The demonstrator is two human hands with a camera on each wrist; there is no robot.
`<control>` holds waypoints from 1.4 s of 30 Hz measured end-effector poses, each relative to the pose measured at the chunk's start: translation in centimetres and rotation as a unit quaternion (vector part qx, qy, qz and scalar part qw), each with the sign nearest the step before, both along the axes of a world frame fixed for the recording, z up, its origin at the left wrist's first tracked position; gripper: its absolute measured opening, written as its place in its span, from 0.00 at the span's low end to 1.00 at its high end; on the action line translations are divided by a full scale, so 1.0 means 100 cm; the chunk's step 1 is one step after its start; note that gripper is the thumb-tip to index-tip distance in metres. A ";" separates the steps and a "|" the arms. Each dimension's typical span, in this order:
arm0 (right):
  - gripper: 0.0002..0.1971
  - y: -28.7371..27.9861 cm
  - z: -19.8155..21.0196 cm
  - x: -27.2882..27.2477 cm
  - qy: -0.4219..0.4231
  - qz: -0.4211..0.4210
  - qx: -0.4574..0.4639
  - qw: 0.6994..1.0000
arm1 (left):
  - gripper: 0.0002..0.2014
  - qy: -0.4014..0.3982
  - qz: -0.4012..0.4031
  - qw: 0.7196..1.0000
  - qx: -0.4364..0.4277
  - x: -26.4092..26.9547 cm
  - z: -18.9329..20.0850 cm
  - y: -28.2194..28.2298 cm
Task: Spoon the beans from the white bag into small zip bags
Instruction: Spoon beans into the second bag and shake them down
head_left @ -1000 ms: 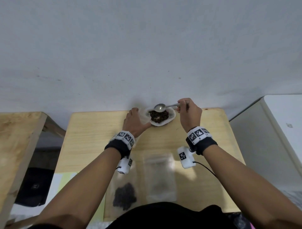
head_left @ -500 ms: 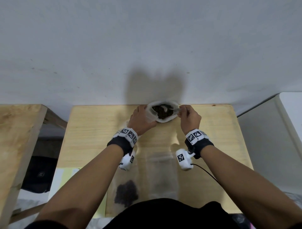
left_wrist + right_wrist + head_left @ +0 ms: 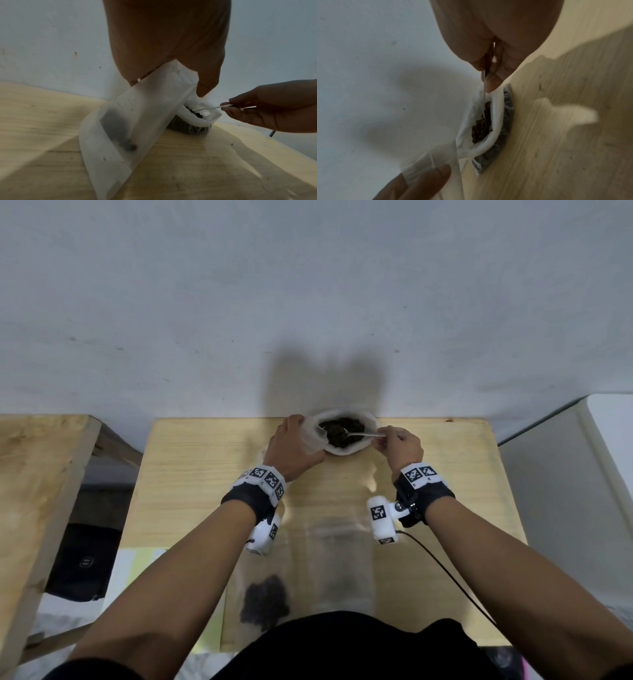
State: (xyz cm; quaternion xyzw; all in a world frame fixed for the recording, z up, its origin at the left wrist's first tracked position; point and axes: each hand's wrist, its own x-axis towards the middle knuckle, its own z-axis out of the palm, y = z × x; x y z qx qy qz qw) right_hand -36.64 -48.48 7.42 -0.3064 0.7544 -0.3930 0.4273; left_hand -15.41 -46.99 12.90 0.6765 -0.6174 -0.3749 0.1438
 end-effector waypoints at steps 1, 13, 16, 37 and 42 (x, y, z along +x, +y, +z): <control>0.11 0.001 0.004 -0.001 -0.012 -0.014 -0.009 1.000 | 0.34 -0.005 -0.001 1.000 -0.005 0.000 0.000 0.001; 0.12 0.006 0.053 0.006 -0.020 -0.012 -0.120 0.993 | 0.37 -0.010 0.016 0.999 -0.042 0.005 -0.009 0.005; 0.13 0.007 0.067 0.017 0.027 0.041 -0.148 0.988 | 0.39 -0.013 0.013 0.998 -0.054 0.004 -0.010 0.005; 0.13 0.006 0.040 -0.007 0.303 0.156 -0.151 0.928 | 0.38 -0.013 0.009 1.000 -0.013 0.000 -0.016 -0.005; 0.12 0.002 0.029 -0.002 0.243 0.132 -0.107 0.955 | 0.39 0.003 -0.002 1.000 0.019 -0.001 -0.020 -0.007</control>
